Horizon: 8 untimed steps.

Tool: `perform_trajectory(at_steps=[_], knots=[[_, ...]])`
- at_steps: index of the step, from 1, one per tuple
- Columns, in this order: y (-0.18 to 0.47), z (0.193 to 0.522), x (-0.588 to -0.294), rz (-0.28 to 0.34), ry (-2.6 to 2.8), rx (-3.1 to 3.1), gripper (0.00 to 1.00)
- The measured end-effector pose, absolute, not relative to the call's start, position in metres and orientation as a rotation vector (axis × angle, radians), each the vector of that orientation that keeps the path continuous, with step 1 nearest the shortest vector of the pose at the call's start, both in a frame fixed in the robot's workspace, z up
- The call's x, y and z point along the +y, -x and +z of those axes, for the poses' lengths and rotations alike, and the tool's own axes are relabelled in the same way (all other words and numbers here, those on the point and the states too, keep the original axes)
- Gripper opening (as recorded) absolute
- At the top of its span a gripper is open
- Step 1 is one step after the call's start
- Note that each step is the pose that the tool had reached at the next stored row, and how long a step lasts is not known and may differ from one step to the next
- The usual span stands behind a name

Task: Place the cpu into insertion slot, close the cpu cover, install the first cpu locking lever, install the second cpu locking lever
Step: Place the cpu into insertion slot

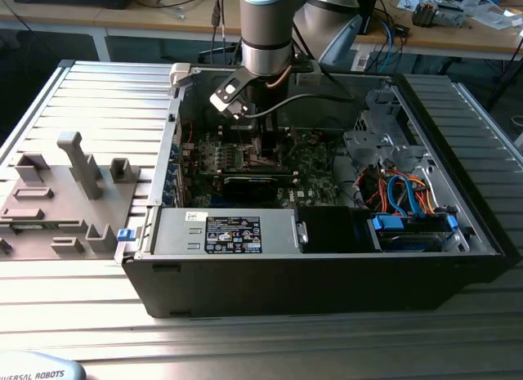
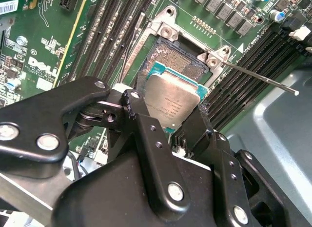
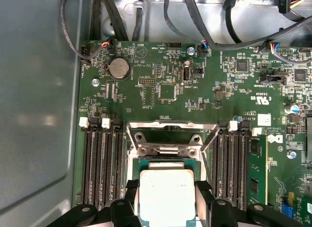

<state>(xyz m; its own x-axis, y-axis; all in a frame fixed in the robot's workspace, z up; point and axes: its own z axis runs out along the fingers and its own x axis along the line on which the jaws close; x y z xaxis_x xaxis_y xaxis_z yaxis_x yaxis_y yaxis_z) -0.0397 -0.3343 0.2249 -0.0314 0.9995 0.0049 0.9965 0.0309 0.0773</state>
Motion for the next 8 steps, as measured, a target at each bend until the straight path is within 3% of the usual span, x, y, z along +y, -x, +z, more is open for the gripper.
perform_trajectory(at_steps=[8], knots=[[0.0419,0.222,-0.334,0.091,-2.15,2.219,0.54]])
